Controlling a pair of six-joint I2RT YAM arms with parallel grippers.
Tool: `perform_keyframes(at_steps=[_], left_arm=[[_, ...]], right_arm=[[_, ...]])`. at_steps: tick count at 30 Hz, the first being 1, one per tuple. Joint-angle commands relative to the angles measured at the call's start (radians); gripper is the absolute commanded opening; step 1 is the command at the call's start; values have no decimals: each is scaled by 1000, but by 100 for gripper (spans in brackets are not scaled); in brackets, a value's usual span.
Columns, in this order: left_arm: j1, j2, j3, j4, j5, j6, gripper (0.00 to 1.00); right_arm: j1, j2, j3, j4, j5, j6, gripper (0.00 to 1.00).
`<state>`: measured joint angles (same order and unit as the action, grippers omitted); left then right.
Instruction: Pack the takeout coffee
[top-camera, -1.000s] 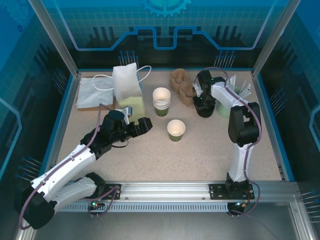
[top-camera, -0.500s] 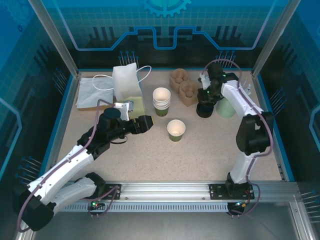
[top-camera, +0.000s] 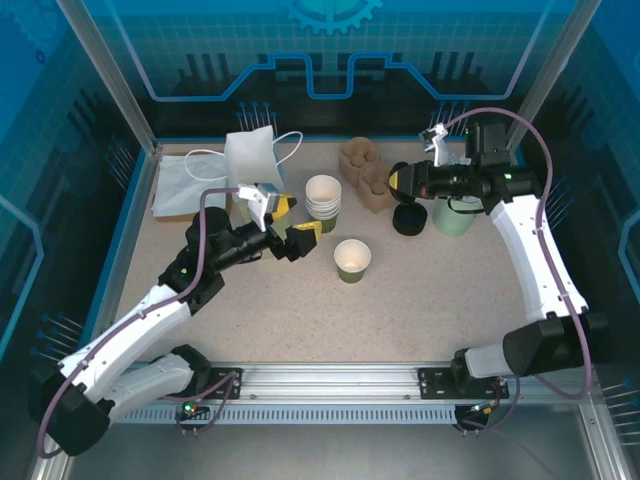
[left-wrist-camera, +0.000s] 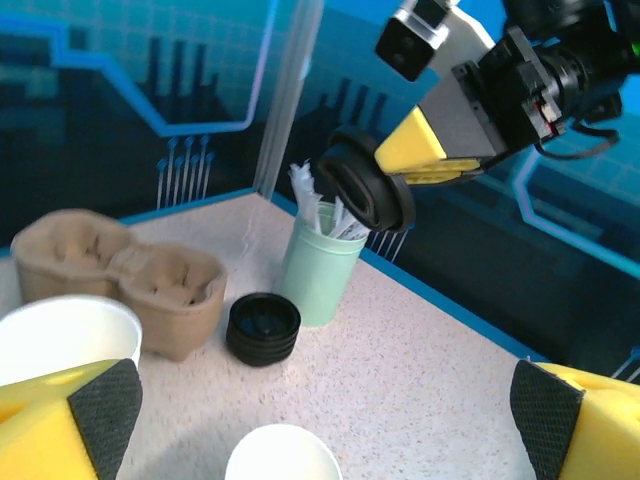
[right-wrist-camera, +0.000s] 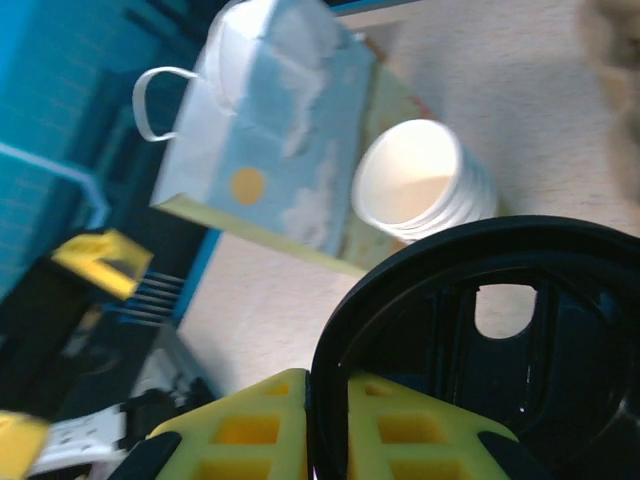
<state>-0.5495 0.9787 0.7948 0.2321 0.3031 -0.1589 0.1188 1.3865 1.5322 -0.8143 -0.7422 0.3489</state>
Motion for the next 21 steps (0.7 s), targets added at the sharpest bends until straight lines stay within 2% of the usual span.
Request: perform_keyframes(at_steps=[1, 6, 12, 21], left_arm=[[-19, 39, 56, 139, 126, 182, 99], [-68, 120, 123, 181, 187, 320, 99], [-133, 239, 211, 222, 225, 457, 99], [-164, 361, 305, 289, 230, 474, 99]], right_arm=[[-9, -66, -35, 53, -195, 148, 14], [-4, -152, -96, 163, -309, 325, 14], [33, -198, -87, 202, -344, 423, 14], [74, -240, -106, 248, -341, 482, 14]])
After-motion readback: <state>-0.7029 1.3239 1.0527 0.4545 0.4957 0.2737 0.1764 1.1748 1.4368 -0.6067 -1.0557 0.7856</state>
